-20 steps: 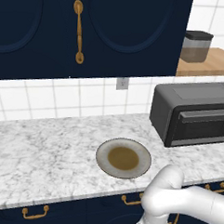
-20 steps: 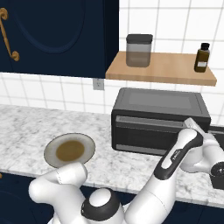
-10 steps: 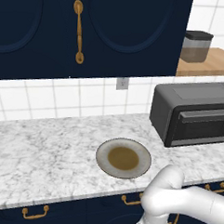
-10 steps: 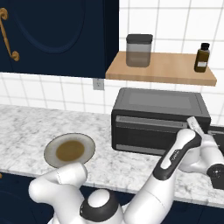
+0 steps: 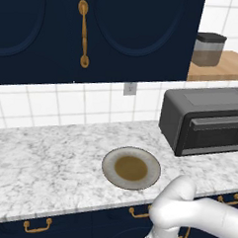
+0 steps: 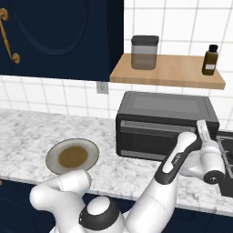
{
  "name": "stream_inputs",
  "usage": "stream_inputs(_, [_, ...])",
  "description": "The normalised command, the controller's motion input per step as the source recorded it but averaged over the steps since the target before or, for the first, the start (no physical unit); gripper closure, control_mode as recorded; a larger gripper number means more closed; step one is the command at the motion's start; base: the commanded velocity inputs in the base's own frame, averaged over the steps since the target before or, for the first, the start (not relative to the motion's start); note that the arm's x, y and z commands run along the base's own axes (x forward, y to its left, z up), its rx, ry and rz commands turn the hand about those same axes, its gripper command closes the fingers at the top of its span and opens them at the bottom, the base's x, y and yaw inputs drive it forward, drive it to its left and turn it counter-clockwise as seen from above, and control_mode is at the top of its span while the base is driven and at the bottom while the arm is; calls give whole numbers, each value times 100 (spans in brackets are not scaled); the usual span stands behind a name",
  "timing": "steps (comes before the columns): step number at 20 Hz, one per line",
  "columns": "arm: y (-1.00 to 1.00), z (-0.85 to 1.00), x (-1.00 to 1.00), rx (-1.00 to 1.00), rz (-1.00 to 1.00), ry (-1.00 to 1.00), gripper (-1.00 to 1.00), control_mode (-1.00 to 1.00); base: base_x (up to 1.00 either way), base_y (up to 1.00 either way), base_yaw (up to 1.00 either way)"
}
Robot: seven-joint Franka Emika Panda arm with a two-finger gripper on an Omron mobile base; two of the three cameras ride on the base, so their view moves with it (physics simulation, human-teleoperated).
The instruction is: Pick up the kebab skewer and baguette bread, and place them inside the toaster oven. Close the toaster oven door and start by setting the timer.
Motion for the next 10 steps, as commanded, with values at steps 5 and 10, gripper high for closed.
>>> stream_inputs(5, [-1, 0, 0, 19, -15, 0, 100, -100, 0, 0, 0])
stream_inputs(10, [-3, 0, 0, 20, -14, 0, 100, -100, 0, 0, 0])
